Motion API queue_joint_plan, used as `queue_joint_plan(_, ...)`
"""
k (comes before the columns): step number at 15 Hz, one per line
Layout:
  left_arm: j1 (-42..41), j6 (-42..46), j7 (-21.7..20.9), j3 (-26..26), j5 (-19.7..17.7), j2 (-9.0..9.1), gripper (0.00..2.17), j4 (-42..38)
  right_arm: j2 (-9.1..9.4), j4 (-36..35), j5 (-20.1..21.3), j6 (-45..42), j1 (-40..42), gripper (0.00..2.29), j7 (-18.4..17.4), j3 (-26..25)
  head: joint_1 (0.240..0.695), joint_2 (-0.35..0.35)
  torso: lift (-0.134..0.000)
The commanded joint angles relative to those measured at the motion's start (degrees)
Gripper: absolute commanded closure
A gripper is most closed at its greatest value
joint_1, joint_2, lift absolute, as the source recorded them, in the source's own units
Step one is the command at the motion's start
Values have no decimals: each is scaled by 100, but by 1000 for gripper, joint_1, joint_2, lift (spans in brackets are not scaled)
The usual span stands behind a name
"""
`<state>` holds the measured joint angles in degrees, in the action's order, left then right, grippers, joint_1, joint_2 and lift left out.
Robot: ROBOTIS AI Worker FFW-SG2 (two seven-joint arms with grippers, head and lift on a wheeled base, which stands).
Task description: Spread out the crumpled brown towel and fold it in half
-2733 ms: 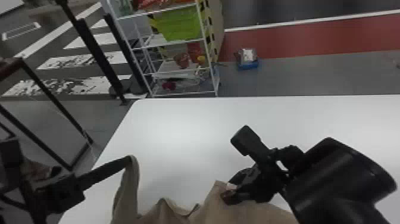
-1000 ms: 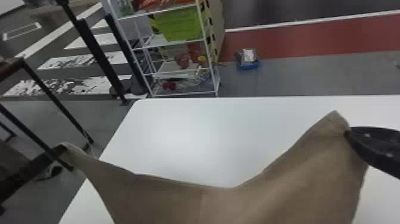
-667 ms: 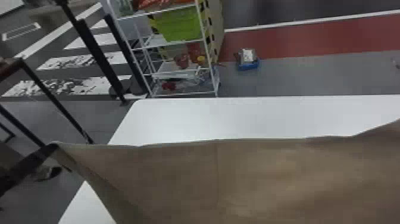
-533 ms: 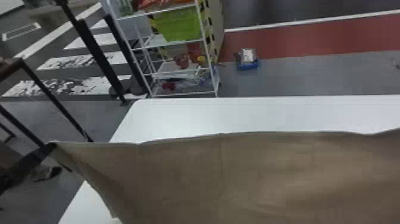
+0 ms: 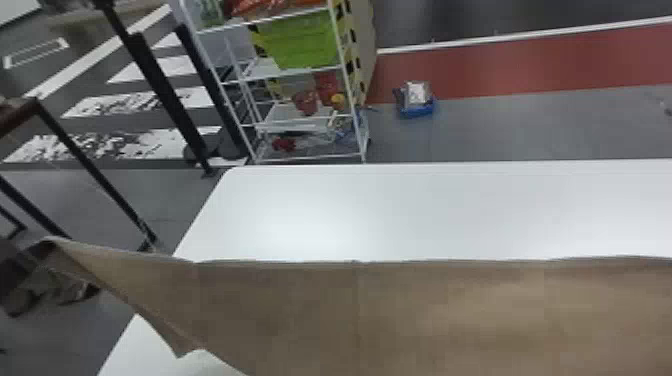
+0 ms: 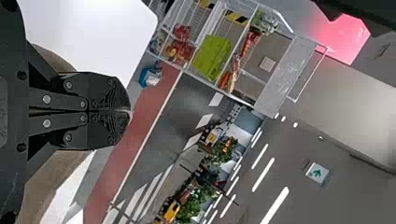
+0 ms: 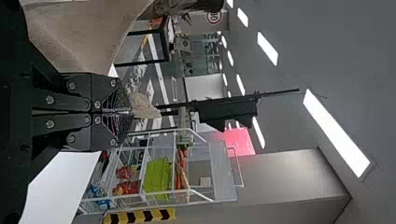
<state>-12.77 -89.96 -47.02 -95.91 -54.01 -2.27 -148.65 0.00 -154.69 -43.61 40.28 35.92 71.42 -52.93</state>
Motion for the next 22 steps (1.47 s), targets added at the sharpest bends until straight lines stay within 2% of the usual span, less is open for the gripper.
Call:
queue_joint_plan(1, 46, -7, -18, -209, -109, -1, 1328, 3, 5, 44, -359, 346, -94, 1986, 92, -464, 695, 350, -124)
queue_joint_plan(4, 125, -7, -141, -428, -197, -27, 1328, 64, 5, 132, -790, 1066, -376, 1990, 329, -1123, 695, 350, -124)
queue_joint_plan(6, 161, -7, -149, -551, -312, -27, 1328, 64, 5, 203, -913, 1347, -516, 1986, 408, -1395, 695, 350, -124)
queue_joint_plan(10, 169, -7, -158, -595, -417, -19, 1328, 64, 5, 537, -948, 1523, -648, 1986, 681, -1457, 695, 350, -124)
queue_joint_plan(12, 169, -7, -378, -754, -628, -19, 1328, 143, 5, 721, -948, 1541, -666, 1990, 691, -1527, 695, 350, -124)
queue_joint_plan(15, 161, -7, -598, -877, -690, -36, 1328, 240, 5, 906, -1141, 1857, -745, 1990, 691, -1764, 695, 350, -124)
queue_joint_plan(19, 213, -7, -545, -1000, -813, -36, 1328, 337, 5, 923, -1396, 2262, -789, 1986, 691, -2028, 695, 350, -124)
queue_joint_plan(22, 143, -7, -685, -1140, -857, -54, 1328, 574, 5, 976, -1501, 2402, -789, 1990, 691, -2098, 695, 350, -124)
